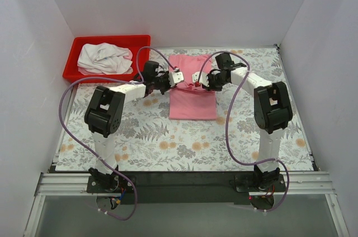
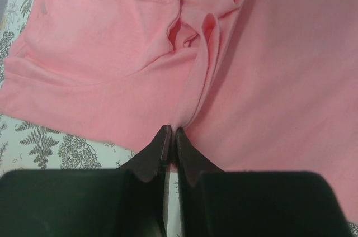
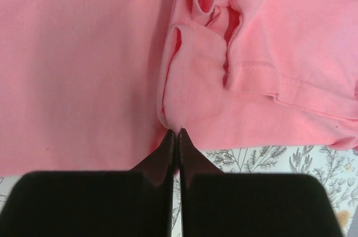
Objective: Fold and stack the t-shirts
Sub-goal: Fold the tshirt
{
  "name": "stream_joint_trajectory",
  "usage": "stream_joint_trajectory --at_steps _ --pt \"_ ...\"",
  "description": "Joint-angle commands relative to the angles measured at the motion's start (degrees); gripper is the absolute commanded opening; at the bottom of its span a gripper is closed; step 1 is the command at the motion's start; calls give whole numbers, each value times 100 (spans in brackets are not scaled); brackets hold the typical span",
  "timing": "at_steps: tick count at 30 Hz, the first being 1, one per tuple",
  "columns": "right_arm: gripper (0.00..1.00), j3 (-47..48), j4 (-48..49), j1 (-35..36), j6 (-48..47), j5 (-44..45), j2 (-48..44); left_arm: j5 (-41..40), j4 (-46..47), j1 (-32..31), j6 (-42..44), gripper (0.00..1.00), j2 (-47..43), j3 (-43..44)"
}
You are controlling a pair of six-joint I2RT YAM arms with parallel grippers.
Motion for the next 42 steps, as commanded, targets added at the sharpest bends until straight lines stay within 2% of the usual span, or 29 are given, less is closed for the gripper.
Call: stream_joint_trajectory --at_steps 1,10,12,13,14,15,16,17,21,24,28,32,36,42 --pt "1 336 157 -22 40 -131 36 70 130 101 162 0 -178 204" --pt "1 696 236 -22 145 -52 457 -88 173 172 163 0 200 468" --pt "10 784 393 -22 285 -17 554 -228 191 180 93 2 296 529" --pt "16 828 420 -22 460 53 572 -281 191 180 57 7 306 573" --pt "29 872 446 -22 523 106 598 -325 200 189 14 16 315 591" --pt "37 907 455 -22 567 150 607 -413 218 180 -13 32 297 617" --pt "43 951 534 -30 671 272 581 -466 235 180 -74 38 254 609" --pt "56 952 604 -30 760 326 485 -501 253 189 -223 42 210 617" --pt "57 987 640 -100 997 405 72 -615 271 277 -732 44 -203 521" --pt "55 681 491 -144 1226 300 -523 -449 17 365 -979 43 -861 206" --pt "49 -119 -62 -48 1384 -192 -1343 410 -387 365 -770 42 -1837 -908" --pt "45 -1425 -256 426 1376 -272 -2124 659 -731 181 -541 43 -2453 -1614" --pt "44 -2157 -99 813 1463 -184 -2320 677 -670 -30 -198 44 -2630 -2168" --pt "44 -2423 332 963 1516 141 -1969 448 -381 -303 136 46 -2402 -2546"
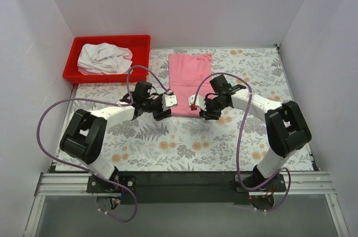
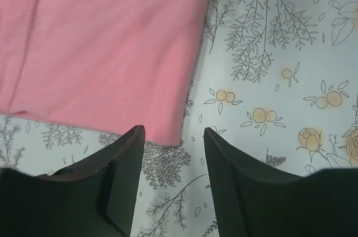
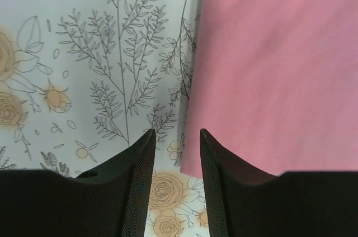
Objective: Fold and stack the t-shirts
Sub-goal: Fold the tshirt
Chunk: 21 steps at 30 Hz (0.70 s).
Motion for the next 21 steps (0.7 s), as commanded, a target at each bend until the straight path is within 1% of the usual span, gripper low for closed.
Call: stream_joint_trajectory --at_steps 1,5,16,19,21 --pt "44 14 411 -47 91 172 154 -72 225 -87 300 46 27 -107" --pt "44 -39 543 -47 -5 251 365 -196 620 -174 458 46 150 -204" --pt "39 -408 886 -56 -129 515 638 -371 920 -262 923 45 801 -160" --pt "35 -557 1044 -56 -155 603 646 -503 929 -271 1038 42 985 -186" --pt "29 -584 1062 -47 -129 629 655 -582 973 -271 1161 29 994 -239"
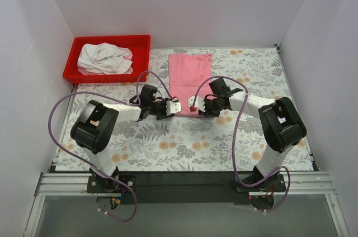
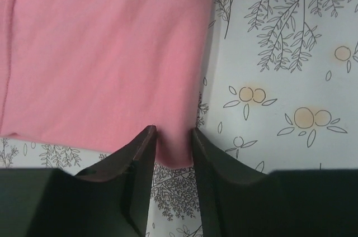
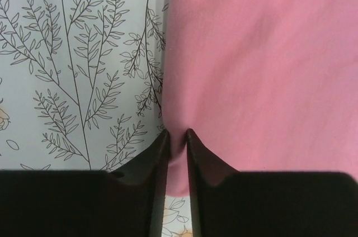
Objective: Fold and stack the t-shirts
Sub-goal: Fold the tshirt
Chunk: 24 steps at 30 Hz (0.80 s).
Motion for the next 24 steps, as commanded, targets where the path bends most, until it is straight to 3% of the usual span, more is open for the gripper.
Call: stream_joint_trajectory --at_steps 1,2,4,9,16,24 --pt "22 -265 33 1 15 256 135 -163 57 -27 377 23 48 -110" --pt "18 -256 6 1 25 264 92 -93 57 -35 386 11 -5 -180" --pt "4 -195 -186 1 86 247 -101 -5 5 -35 325 0 -285 -190" --pt "1 630 -968 -279 148 2 -453 162 -908 8 -307 0 -603 818" --pt "1 1510 -1742 -447 -239 53 -655 198 -1524 18 -396 0 -849 1497" --pt "1 1222 -2830 -360 -265 -218 -1314 180 -2605 -342 -71 0 -1874 1156"
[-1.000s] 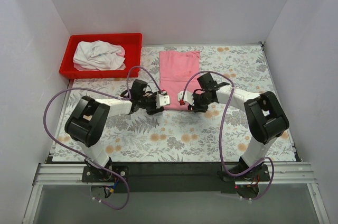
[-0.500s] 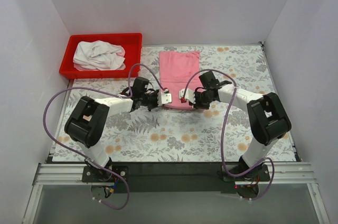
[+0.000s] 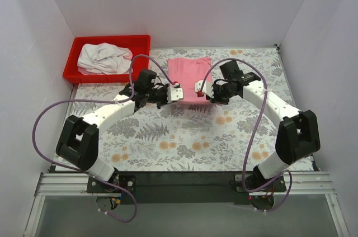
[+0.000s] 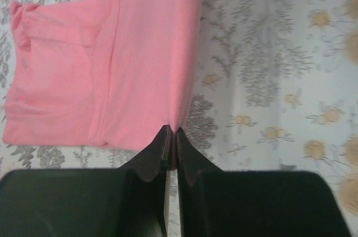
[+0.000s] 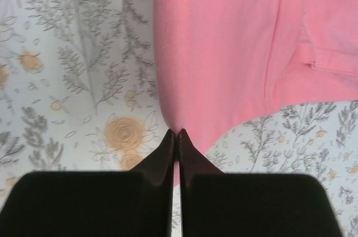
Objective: Fold and stack the t-shirts
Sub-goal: Fold the tshirt
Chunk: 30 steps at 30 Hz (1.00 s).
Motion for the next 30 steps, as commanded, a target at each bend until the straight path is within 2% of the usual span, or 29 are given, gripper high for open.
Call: stream_joint_trajectory --at_steps 1,5,9,12,15,22,30 --pt "1 -294 -931 143 -49 -234 -702 121 -876 -334 193 0 -941 -298" --pt "1 -830 -1563 591 153 -340 -1485 165 -1466 -677 62 0 -1741 -781" --pt "1 -1208 -2389 1433 530 -594 -2311 620 -2309 -993 -385 0 -2575 -1159" --pt "1 -1166 -2803 1856 874 -726 -2795 902 -3021 -1178 -448 0 -3147 -1265" --pt "1 -841 -3102 2024 1006 -875 -2806 1062 -3514 -1205 -325 0 -3482 -1266" --pt "1 -603 -3155 1955 471 -577 -2270 983 -3682 -1188 -632 0 -3132 -871" --pt "1 47 -3340 1304 -241 -691 -1479 1114 -3910 -486 184 0 -2289 -300"
